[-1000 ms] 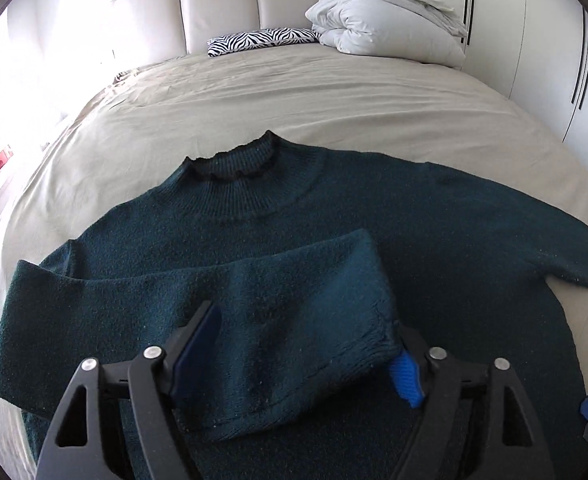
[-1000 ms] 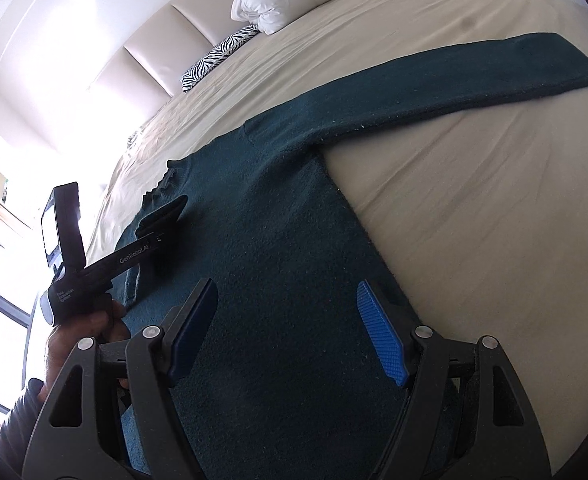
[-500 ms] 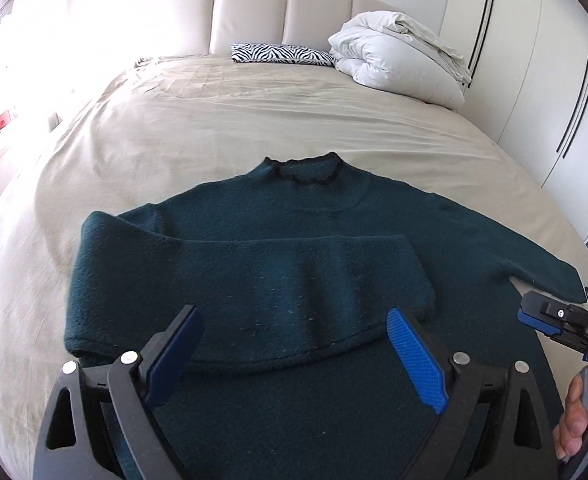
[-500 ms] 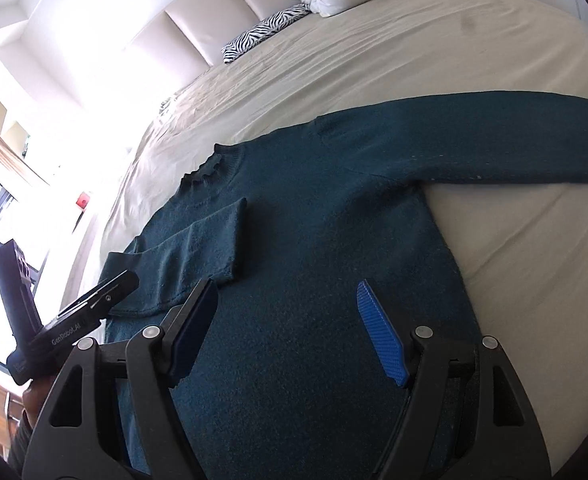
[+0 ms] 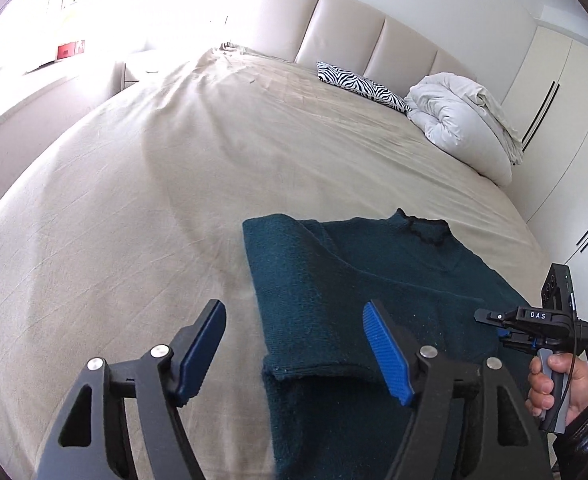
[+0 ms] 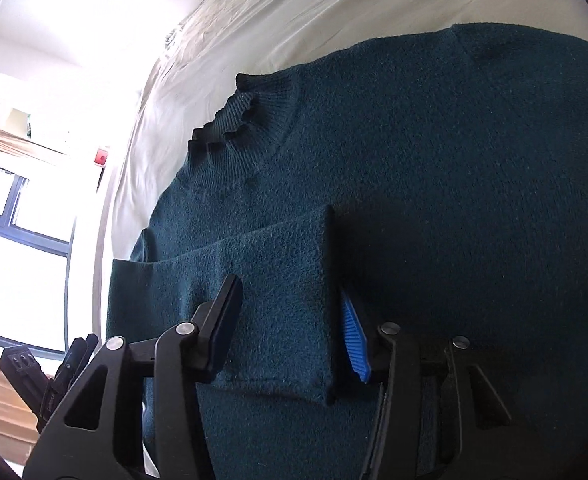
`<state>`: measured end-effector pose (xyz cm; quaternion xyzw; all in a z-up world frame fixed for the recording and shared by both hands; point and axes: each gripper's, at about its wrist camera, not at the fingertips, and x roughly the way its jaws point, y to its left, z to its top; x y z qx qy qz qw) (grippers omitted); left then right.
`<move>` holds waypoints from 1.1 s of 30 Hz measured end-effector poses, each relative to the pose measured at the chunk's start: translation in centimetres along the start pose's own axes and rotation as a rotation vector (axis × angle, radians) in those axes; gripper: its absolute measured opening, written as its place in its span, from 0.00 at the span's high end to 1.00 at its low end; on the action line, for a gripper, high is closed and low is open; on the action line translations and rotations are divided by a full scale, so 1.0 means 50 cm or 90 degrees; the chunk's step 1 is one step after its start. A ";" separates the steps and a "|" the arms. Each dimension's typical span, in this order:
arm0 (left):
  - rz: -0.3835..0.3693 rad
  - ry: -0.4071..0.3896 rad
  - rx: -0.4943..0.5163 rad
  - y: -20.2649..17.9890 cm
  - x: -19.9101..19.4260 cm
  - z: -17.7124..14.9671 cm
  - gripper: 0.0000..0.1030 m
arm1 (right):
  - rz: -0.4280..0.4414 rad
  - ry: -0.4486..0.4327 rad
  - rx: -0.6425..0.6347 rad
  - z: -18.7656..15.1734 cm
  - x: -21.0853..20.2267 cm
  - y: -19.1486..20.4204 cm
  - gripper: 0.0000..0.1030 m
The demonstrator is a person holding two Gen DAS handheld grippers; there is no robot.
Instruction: Fold small clothes
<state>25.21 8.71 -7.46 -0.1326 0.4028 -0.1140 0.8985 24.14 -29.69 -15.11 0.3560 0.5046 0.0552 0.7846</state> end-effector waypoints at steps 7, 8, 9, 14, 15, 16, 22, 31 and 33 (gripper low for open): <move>-0.011 0.019 -0.020 0.032 0.039 0.039 0.67 | -0.048 0.002 -0.054 0.026 -0.009 -0.002 0.93; -0.011 0.025 -0.021 0.031 0.049 0.042 0.73 | -0.055 0.000 -0.062 0.028 -0.019 -0.004 0.93; -0.012 0.031 -0.023 0.028 0.060 0.045 0.75 | -0.064 -0.002 -0.068 0.033 -0.027 -0.003 0.93; 0.022 0.053 -0.042 0.028 0.123 0.067 0.75 | -0.105 -0.018 -0.105 0.047 -0.050 0.002 0.93; 0.029 0.056 -0.054 0.036 0.136 0.073 0.74 | -0.110 -0.019 -0.112 0.047 -0.052 0.002 0.93; 0.040 0.063 -0.062 0.043 0.150 0.078 0.74 | -0.112 -0.020 -0.118 0.047 -0.053 0.002 0.93; 0.048 0.103 -0.037 0.037 0.212 0.091 0.70 | -0.130 -0.027 -0.155 0.046 -0.050 0.001 0.93; 0.048 0.094 -0.008 0.033 0.227 0.086 0.92 | -0.175 -0.051 -0.194 0.047 -0.049 0.015 0.93; 0.045 0.091 -0.011 0.039 0.229 0.082 0.92 | -0.182 -0.055 -0.195 0.050 -0.053 0.016 0.93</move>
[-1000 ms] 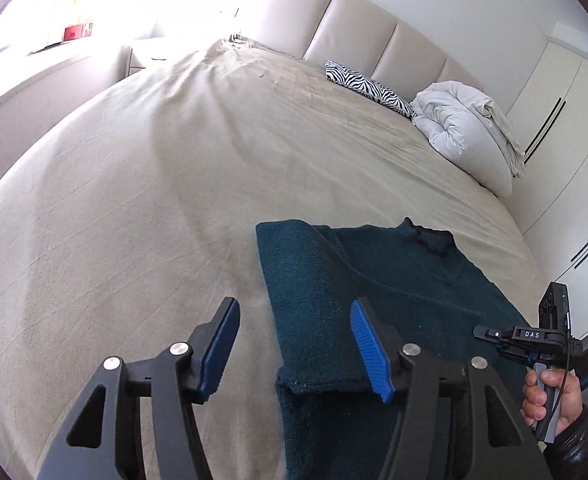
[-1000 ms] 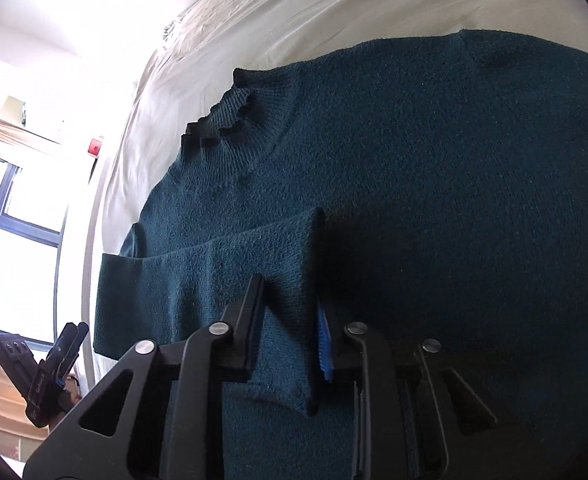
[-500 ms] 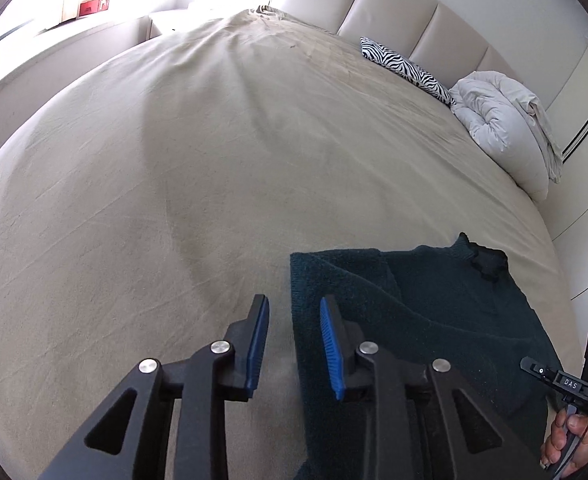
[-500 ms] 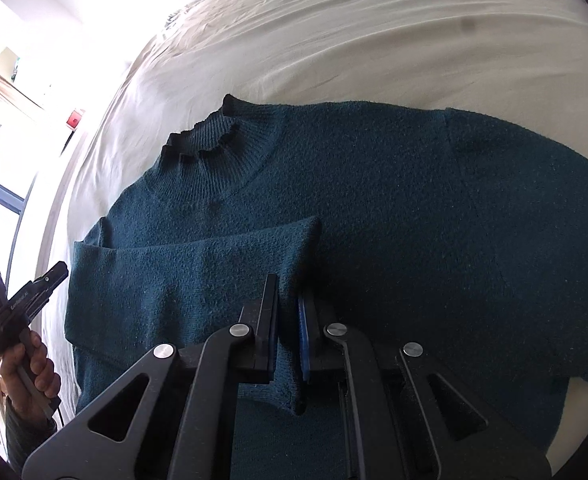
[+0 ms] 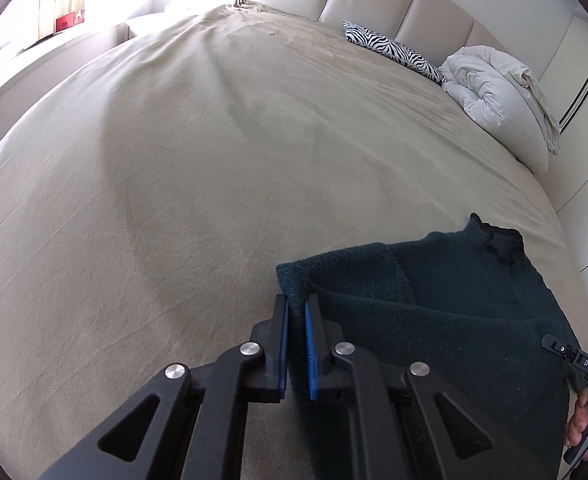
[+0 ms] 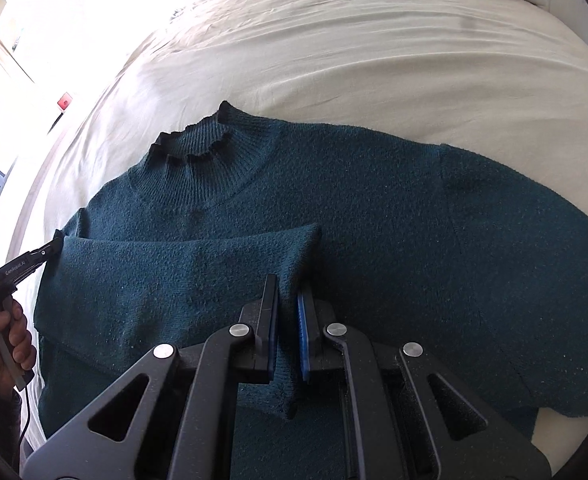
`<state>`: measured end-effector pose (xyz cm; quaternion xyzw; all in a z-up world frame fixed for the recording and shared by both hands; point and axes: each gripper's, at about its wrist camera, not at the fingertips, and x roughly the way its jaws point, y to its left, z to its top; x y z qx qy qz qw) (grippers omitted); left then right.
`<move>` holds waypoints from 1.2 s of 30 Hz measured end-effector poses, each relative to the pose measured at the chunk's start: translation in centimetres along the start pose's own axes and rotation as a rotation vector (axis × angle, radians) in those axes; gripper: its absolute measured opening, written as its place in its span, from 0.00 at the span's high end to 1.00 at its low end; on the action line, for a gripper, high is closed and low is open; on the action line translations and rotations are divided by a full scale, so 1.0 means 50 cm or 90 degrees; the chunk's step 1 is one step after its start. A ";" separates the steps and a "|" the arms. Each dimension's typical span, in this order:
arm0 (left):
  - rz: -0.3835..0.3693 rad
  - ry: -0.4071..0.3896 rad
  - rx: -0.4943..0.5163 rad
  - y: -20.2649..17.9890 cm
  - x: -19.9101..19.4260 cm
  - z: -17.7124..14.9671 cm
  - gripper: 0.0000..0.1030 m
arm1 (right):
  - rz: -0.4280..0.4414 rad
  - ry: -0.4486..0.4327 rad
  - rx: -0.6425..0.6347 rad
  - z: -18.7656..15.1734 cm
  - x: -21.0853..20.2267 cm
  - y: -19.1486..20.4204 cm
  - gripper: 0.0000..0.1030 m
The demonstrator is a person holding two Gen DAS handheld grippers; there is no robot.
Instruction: Fold small clothes
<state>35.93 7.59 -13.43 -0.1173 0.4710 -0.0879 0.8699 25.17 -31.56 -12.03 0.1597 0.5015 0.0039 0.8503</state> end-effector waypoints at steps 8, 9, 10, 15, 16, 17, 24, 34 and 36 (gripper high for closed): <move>0.016 -0.013 0.023 -0.002 0.004 -0.002 0.90 | 0.001 0.006 0.022 -0.004 0.019 -0.020 0.94; 0.022 -0.016 0.030 -0.005 -0.007 -0.005 0.86 | 0.006 0.005 0.024 -0.005 0.020 -0.023 0.93; 0.026 -0.019 0.034 -0.007 -0.022 -0.010 0.86 | 0.012 0.002 0.027 -0.007 0.016 -0.025 0.91; -0.006 -0.019 0.045 -0.007 -0.106 -0.075 0.55 | 0.086 0.019 0.083 -0.028 -0.015 -0.043 0.59; -0.012 -0.007 0.049 -0.009 -0.111 -0.090 0.55 | 0.098 0.012 0.092 -0.037 -0.023 -0.043 0.53; -0.014 0.008 0.051 -0.011 -0.111 -0.104 0.55 | 0.105 0.007 0.100 -0.047 -0.030 -0.043 0.49; -0.006 0.029 0.057 -0.017 -0.092 -0.120 0.86 | 0.103 0.021 0.079 -0.085 -0.030 -0.015 0.66; 0.029 0.013 0.092 -0.008 -0.098 -0.135 0.92 | 0.037 0.024 0.052 -0.101 -0.041 -0.013 0.92; 0.030 0.008 0.087 -0.003 -0.097 -0.138 0.92 | 0.034 0.022 0.059 -0.099 -0.041 -0.010 0.93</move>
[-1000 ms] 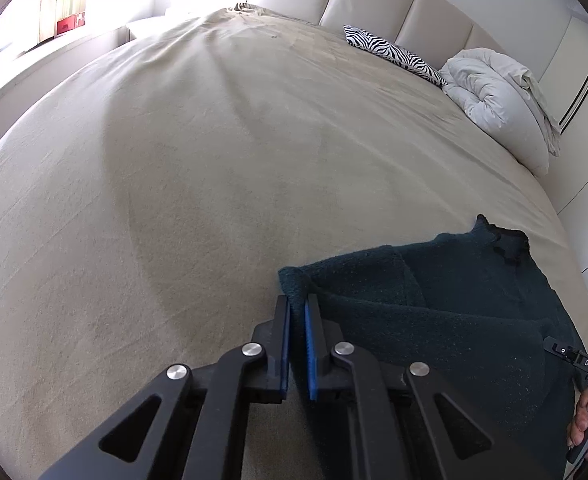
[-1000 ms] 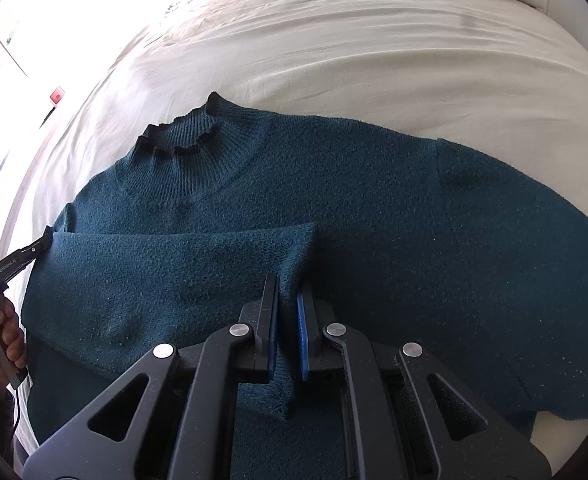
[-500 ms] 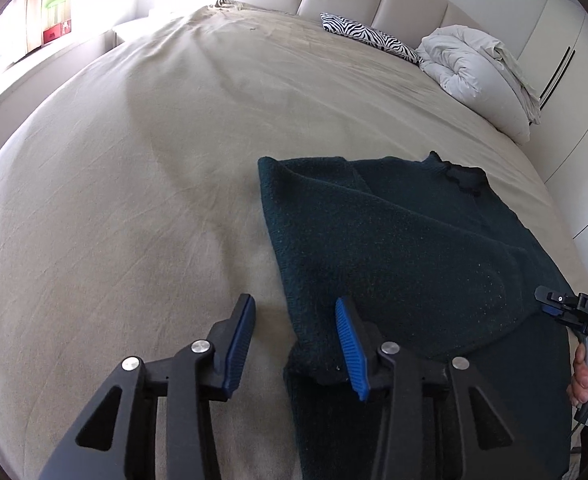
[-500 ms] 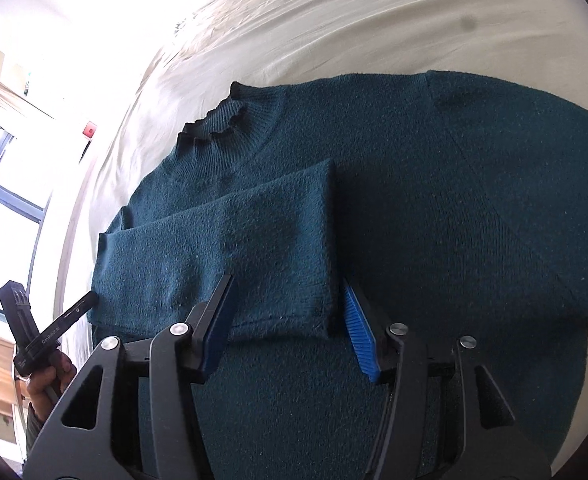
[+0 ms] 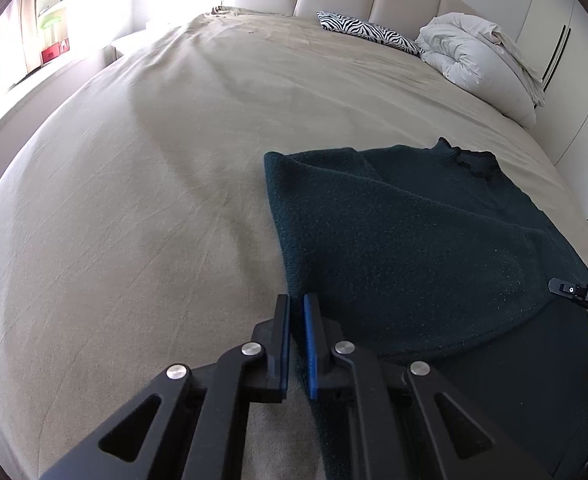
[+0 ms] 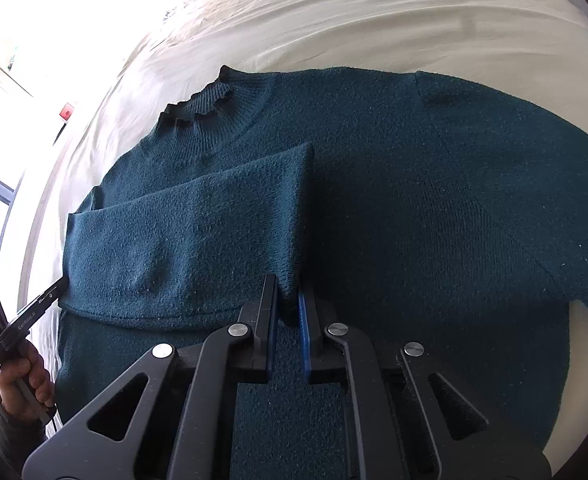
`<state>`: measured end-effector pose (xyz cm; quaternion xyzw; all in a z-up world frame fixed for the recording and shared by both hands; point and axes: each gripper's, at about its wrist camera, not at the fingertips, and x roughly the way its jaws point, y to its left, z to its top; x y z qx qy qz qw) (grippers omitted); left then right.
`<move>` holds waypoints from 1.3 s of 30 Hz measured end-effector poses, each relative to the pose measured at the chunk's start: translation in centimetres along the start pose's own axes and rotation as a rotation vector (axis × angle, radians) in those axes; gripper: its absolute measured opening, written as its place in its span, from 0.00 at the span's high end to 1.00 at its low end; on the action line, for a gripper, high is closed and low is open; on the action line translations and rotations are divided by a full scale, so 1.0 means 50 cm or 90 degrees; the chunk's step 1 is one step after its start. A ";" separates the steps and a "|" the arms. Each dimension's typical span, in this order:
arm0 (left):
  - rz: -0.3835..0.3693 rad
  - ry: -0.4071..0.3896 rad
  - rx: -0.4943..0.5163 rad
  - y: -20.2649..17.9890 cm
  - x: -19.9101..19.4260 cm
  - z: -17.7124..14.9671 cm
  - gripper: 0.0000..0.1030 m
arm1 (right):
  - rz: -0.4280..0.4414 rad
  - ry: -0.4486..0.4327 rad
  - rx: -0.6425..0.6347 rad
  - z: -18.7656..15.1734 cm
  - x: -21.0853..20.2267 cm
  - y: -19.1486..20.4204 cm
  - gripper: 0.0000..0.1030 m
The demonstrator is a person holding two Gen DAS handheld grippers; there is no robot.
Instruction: Fold small clothes
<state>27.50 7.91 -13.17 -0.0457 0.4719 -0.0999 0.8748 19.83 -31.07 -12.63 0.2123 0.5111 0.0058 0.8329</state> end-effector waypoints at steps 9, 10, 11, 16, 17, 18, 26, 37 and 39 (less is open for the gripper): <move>0.125 -0.085 0.009 -0.004 -0.076 0.027 0.95 | 0.015 -0.006 0.023 -0.011 -0.010 -0.010 0.90; 0.119 -0.097 0.012 -0.012 -0.086 0.035 0.95 | 0.001 -0.012 0.026 -0.011 -0.019 -0.011 0.89; 0.102 -0.100 0.026 -0.030 -0.088 0.043 0.95 | -0.010 -0.023 0.035 -0.010 -0.029 -0.014 0.89; 0.058 -0.059 0.085 -0.119 -0.017 0.057 0.94 | 0.014 -0.080 0.062 0.020 -0.046 -0.018 0.89; 0.061 -0.041 0.079 -0.122 0.006 0.055 0.94 | 0.009 -0.078 0.056 0.026 -0.036 -0.011 0.89; 0.067 -0.022 0.072 -0.125 0.028 0.050 0.93 | -0.006 -0.075 0.045 0.031 -0.024 -0.004 0.89; 0.014 -0.047 0.029 -0.079 0.044 0.026 0.88 | -0.013 -0.074 0.049 0.064 0.037 -0.042 0.91; -0.019 -0.126 0.009 -0.126 -0.099 -0.006 0.37 | 0.002 -0.277 0.239 -0.100 -0.256 -0.287 0.38; -0.049 -0.139 0.003 -0.147 -0.127 -0.020 0.27 | -0.044 -0.302 0.300 -0.152 -0.312 -0.375 0.38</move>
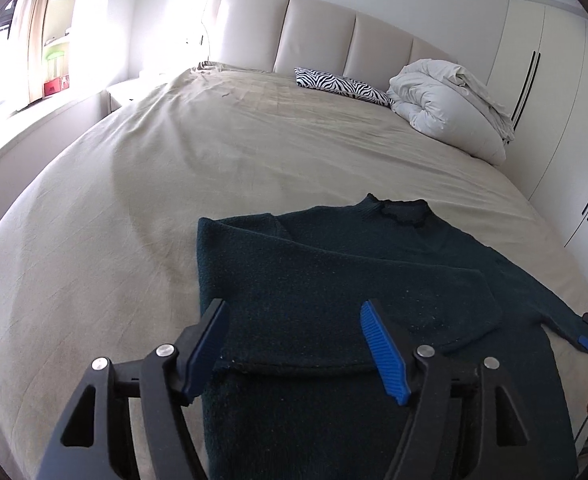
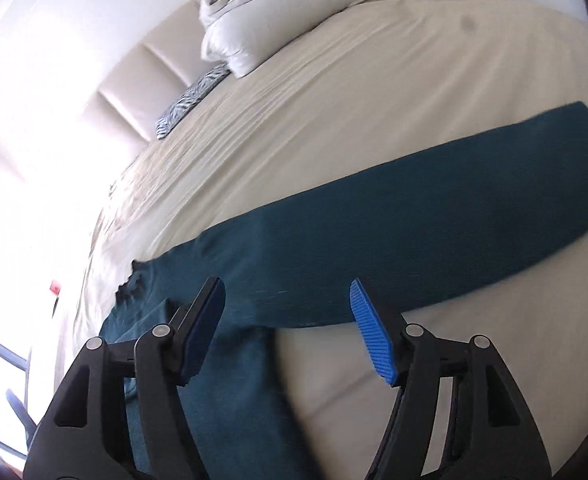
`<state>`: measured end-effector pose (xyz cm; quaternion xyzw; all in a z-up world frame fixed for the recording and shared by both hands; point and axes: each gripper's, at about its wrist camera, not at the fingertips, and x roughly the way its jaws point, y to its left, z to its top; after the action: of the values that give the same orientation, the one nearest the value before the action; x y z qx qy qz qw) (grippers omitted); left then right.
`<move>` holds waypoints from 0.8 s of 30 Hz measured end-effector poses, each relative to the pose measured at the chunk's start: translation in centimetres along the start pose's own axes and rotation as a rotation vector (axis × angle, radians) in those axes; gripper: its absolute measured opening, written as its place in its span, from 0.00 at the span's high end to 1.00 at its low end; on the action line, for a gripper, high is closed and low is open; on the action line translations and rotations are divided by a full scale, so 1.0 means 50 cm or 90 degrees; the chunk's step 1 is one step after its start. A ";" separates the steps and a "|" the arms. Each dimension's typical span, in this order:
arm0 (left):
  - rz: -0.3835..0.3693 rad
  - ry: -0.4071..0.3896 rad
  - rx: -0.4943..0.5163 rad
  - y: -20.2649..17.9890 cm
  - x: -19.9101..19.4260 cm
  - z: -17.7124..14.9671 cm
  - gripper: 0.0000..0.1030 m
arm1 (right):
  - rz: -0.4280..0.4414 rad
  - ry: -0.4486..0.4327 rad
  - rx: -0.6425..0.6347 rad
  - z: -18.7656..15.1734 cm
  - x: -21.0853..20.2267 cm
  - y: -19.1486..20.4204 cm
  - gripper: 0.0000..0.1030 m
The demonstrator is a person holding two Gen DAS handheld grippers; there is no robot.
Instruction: Fold small clothes
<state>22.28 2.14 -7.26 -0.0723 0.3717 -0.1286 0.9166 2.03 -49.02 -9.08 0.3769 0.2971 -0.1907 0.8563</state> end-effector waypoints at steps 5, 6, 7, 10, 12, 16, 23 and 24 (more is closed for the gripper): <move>-0.068 0.011 -0.034 -0.058 -0.028 -0.048 0.18 | -0.072 -0.059 0.257 0.019 -0.100 -0.273 0.37; -0.078 0.025 -0.039 -0.074 -0.023 -0.062 0.18 | -0.062 -0.076 0.296 0.019 -0.115 -0.312 0.38; -0.086 0.041 -0.042 -0.091 -0.016 -0.073 0.18 | -0.039 -0.089 0.324 0.020 -0.122 -0.343 0.38; -0.102 0.071 -0.047 -0.125 -0.003 -0.104 0.18 | 0.028 -0.101 0.382 0.035 -0.119 -0.403 0.38; -0.110 0.084 -0.050 -0.139 0.001 -0.113 0.18 | 0.054 -0.116 0.399 0.051 -0.109 -0.423 0.39; -0.109 0.086 -0.048 -0.146 0.003 -0.113 0.18 | 0.061 -0.137 0.422 0.091 -0.092 -0.457 0.42; -0.117 0.083 -0.087 -0.092 0.003 -0.103 0.18 | -0.025 -0.107 0.312 0.162 -0.073 -0.399 0.91; -0.118 0.082 -0.093 -0.084 0.001 -0.102 0.18 | -0.031 -0.110 0.288 0.171 -0.082 -0.378 0.92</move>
<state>17.98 -2.10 -9.95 -0.1646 0.4296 -0.1899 0.8674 -8.33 -67.25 -11.84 0.5339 0.1816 -0.3044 0.7677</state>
